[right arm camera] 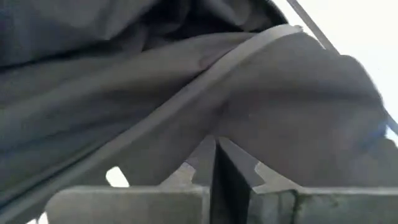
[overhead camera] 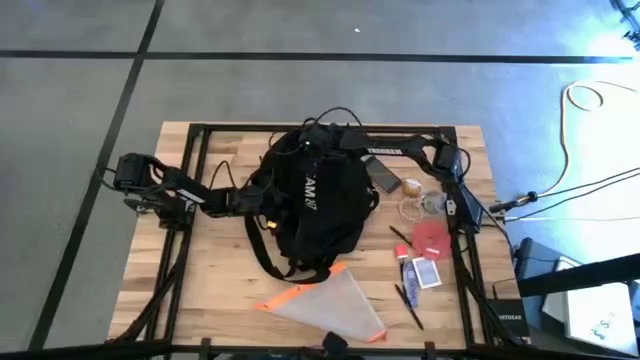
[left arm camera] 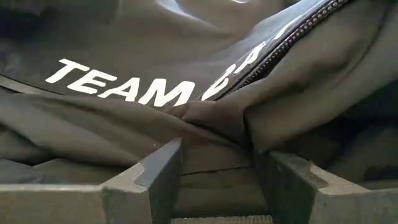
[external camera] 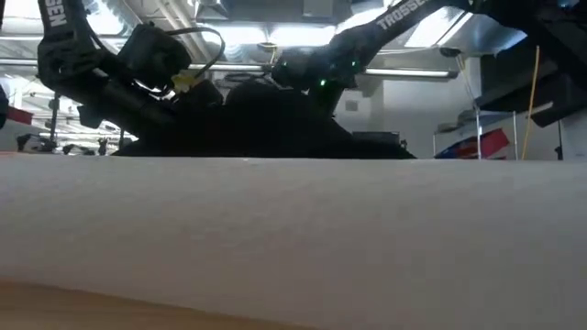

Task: Unpack backpack
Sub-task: Move the black bag to the center of the table

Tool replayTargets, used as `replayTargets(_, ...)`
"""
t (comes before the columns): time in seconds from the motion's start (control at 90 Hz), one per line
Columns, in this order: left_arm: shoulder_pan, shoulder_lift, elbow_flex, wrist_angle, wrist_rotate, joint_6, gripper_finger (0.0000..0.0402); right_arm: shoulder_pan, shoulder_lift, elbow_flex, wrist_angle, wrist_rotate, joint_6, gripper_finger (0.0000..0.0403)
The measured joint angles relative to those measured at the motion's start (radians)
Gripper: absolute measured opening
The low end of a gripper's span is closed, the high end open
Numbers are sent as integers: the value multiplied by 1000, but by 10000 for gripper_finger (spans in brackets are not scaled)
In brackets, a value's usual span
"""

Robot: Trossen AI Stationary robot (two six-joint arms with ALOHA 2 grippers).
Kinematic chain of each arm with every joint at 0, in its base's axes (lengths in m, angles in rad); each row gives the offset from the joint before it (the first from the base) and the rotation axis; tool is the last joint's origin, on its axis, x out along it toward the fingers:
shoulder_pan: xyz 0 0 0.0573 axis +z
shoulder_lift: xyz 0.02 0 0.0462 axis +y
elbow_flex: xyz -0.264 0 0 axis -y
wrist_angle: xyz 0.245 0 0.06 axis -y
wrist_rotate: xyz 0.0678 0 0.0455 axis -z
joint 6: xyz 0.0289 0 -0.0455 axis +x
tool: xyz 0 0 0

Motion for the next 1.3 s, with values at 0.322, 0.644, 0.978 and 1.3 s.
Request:
replayTargets(0.322, 0, 0, 0, 0, -13, -1, 185, 144, -114, 1, -128, -359, 69, 19)
replayTargets(0.644, 0, 0, 0, 0, -18, -13, 185, 368, -125, 51, -218, -183, 12, 157)
replayTargets(0.978, 0, 0, 0, 1, -19, -12, 185, 330, -115, 53, -302, -374, 168, 324)
replayTargets(1.3, 1, 0, 0, 6, -27, -18, 185, 291, -61, 74, -141, -262, -186, 327)
